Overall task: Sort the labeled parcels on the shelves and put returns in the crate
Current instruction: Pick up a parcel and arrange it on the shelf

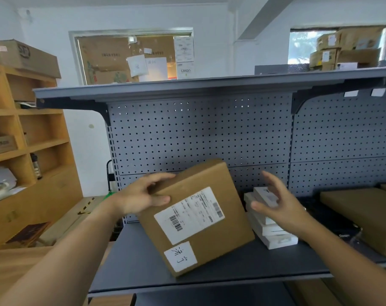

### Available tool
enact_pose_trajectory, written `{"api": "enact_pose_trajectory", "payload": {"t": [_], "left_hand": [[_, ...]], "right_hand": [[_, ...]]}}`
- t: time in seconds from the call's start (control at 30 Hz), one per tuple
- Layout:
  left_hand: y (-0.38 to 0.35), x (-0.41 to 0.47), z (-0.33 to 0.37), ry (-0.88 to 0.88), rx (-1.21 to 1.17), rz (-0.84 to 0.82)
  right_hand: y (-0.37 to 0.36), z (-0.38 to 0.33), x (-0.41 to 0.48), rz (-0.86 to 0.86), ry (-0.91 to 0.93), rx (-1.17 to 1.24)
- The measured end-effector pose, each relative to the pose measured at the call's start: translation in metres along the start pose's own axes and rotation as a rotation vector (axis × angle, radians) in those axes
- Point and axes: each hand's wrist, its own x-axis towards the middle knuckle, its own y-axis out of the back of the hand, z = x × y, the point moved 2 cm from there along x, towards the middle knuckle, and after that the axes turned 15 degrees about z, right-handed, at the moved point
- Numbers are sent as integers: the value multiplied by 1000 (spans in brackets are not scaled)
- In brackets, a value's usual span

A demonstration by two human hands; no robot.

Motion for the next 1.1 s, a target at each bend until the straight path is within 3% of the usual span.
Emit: {"api": "enact_pose_trajectory", "payload": {"t": [0.23, 0.4, 0.57, 0.9, 1.1], "left_hand": [[-11, -35, -40, 123, -414, 160], [-33, -51, -57, 226, -654, 231], [-59, -62, -52, 321, -862, 286], [-93, -78, -30, 357, -968, 297], [-93, -75, -14, 344, -867, 286]], "right_hand": [[-35, 30, -29, -63, -250, 222], [-40, 12, -21, 70, -295, 419], [-50, 0, -28, 39, -321, 542], [-43, 11, -39, 52, -328, 593], [-34, -2, -32, 90, -350, 607]]}}
